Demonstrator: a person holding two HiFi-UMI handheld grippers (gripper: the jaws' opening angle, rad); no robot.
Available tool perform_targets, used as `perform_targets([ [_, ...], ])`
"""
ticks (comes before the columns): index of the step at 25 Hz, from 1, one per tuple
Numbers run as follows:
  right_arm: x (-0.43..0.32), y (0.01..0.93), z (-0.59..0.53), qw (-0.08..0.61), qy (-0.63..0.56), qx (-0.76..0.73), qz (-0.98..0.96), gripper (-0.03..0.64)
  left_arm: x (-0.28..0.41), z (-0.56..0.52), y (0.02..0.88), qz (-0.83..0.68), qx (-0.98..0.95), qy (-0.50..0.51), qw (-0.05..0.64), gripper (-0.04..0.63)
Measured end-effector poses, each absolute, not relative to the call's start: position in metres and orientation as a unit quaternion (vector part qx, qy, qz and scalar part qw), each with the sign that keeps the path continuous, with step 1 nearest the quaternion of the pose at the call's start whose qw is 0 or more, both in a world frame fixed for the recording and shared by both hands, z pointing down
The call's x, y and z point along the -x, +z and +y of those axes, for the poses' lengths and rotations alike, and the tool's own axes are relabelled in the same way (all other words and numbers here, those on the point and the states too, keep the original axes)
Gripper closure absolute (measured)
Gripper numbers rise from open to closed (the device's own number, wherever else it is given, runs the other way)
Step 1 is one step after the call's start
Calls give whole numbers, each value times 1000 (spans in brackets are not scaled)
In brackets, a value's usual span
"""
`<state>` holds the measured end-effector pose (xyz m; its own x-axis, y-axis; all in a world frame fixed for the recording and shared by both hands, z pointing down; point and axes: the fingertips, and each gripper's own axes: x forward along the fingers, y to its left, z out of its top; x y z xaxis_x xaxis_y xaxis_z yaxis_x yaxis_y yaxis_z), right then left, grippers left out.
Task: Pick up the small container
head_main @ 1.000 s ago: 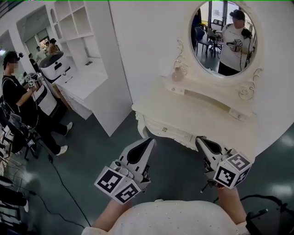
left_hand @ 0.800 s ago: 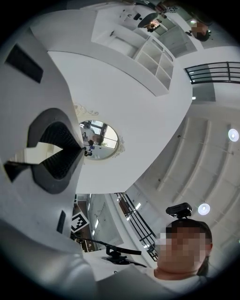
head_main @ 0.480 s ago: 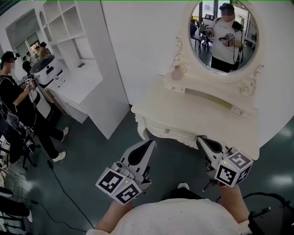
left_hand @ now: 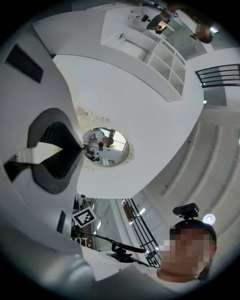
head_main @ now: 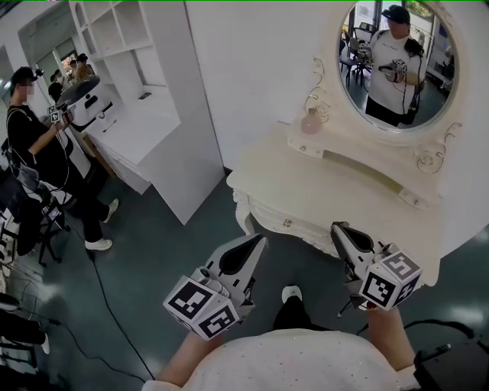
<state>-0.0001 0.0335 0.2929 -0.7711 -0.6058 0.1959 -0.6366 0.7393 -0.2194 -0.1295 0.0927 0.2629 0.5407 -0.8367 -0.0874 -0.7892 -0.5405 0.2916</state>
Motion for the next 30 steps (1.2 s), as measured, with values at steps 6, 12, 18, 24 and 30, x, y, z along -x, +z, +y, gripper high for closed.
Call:
perform_targets([
  [6, 11, 288, -29, 41, 138, -323, -935, 615, 154, 36, 260, -502, -846, -129, 124, 594],
  [12, 9, 287, -103, 37, 146, -316, -937, 615, 145, -31, 254, -501, -850, -121, 109, 594],
  [18, 7, 278, -171, 26, 129, -291, -948, 615, 135, -101, 256, -512, -845, -114, 106, 594],
  [24, 6, 286, -225, 30, 130, -258, -957, 615, 128, -165, 263, -534, -830, -117, 111, 594],
  [30, 4, 294, -265, 15, 128, -261, -957, 615, 125, -203, 271, -539, -827, -104, 122, 594],
])
